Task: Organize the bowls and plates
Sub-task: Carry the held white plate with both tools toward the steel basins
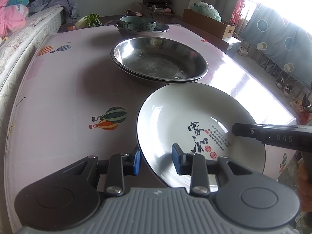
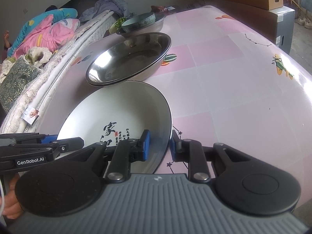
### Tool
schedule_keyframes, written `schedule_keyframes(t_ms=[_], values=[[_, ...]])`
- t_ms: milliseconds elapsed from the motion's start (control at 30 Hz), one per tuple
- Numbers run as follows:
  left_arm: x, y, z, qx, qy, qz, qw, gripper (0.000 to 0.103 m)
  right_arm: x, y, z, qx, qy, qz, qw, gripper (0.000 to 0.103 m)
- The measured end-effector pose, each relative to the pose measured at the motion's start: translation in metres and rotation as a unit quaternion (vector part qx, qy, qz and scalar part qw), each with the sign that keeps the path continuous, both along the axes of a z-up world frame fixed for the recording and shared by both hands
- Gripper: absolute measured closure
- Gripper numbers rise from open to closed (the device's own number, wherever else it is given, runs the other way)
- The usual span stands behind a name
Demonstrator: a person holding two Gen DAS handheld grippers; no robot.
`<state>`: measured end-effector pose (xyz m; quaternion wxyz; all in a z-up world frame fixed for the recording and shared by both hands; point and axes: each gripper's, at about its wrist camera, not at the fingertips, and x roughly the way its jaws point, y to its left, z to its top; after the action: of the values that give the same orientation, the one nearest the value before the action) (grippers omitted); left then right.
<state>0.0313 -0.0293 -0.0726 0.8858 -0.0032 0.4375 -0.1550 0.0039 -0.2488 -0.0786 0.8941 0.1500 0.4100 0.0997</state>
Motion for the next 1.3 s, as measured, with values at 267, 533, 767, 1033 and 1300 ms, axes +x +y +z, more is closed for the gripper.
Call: schedule_keyframes(t_ms=[267, 533, 767, 1033, 1300], values=[[0.0002, -0.0004, -0.0003, 0.000, 0.000, 0.000, 1.0000, 0.067, -0.0014, 0.0018, 0.0000, -0.006, -0.004, 0.002, 1.000, 0.080], [-0.0006, -0.0016, -0.0004, 0.004, 0.000, -0.005, 1.0000, 0.066, -0.0041, 0.0047, 0.0020, -0.016, -0.005, 0.007, 1.000, 0.080], [-0.0001, -0.0007, -0.0011, -0.003, 0.003, -0.007, 1.0000, 0.066, -0.0041, 0.0065, 0.0036, -0.027, -0.008, 0.011, 1.000, 0.081], [-0.0002, -0.0031, -0.0015, 0.003, -0.002, -0.010, 0.9999, 0.064, -0.0056, 0.0061, 0.0029, -0.026, -0.009, 0.011, 1.000, 0.081], [-0.0020, -0.0019, -0.0017, -0.002, -0.006, -0.015, 0.9999, 0.064, -0.0054, 0.0053, 0.0026, -0.027, -0.009, 0.010, 1.000, 0.080]])
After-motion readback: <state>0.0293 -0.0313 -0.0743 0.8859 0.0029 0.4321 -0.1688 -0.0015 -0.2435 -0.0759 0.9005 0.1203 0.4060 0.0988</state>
